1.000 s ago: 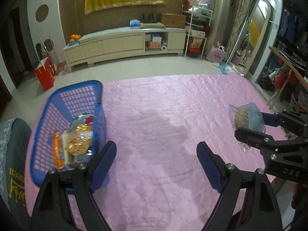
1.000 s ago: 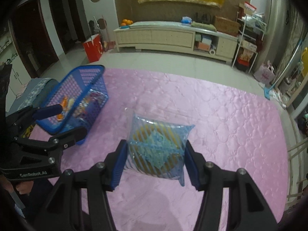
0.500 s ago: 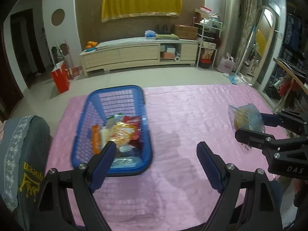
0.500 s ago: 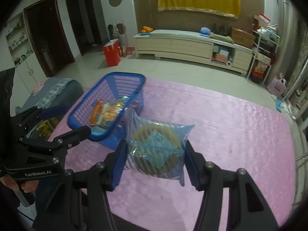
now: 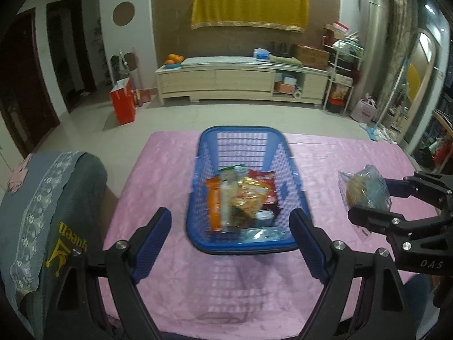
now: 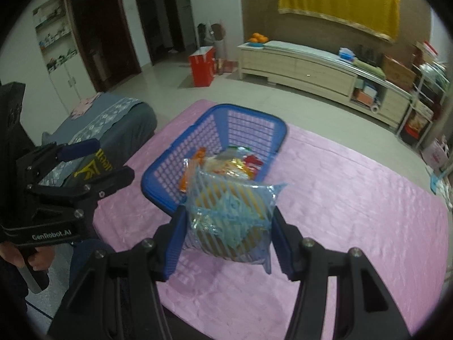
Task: Organize snacks
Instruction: 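Carry the clear bag over the blue basket with the right tool, then lower the clear bag into the basket and open the right tool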
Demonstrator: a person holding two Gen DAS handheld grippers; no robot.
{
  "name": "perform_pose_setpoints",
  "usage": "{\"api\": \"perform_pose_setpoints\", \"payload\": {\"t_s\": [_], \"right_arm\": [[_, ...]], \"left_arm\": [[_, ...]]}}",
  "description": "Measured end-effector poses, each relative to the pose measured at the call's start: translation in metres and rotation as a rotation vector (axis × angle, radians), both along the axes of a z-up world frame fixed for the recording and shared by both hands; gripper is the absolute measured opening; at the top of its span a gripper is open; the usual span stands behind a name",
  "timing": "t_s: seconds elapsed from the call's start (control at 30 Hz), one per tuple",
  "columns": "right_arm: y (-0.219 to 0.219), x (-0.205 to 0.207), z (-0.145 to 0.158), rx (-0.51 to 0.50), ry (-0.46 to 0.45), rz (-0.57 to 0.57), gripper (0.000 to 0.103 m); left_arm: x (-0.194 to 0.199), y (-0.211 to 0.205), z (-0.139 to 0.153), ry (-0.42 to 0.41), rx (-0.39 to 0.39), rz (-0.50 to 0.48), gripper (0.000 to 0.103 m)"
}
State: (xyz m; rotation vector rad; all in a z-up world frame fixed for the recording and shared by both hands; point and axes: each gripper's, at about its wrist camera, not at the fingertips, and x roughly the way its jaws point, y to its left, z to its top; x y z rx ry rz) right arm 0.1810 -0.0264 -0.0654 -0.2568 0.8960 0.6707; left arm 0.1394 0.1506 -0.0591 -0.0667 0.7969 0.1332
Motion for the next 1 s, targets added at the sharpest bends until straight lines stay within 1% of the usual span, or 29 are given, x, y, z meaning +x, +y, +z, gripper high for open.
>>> {"api": "perform_pose_setpoints", "payload": {"t_s": [0.23, 0.43, 0.53, 0.83, 0.93, 1.0], "right_arm": [[0.040, 0.008, -0.012, -0.022, 0.012, 0.061, 0.061], [0.070, 0.019, -0.034, -0.040, 0.064, 0.091, 0.061], [0.083, 0.022, -0.046, -0.059, 0.090, 0.105, 0.061], [0.110, 0.035, -0.073, -0.112, 0.151, 0.132, 0.061], [0.115, 0.038, -0.078, -0.118, 0.165, 0.142, 0.063], [0.119, 0.039, -0.083, -0.121, 0.184, 0.149, 0.065]], "left_arm": [[0.004, 0.042, -0.020, 0.030, -0.030, 0.059, 0.084], [0.008, 0.068, -0.037, 0.059, -0.050, 0.094, 0.084], [0.011, 0.074, -0.045, 0.068, -0.039, 0.101, 0.084], [0.020, 0.092, -0.068, 0.109, -0.096, 0.118, 0.084], [0.020, 0.092, -0.075, 0.124, -0.086, 0.118, 0.084], [0.020, 0.093, -0.078, 0.132, -0.094, 0.121, 0.084]]}}
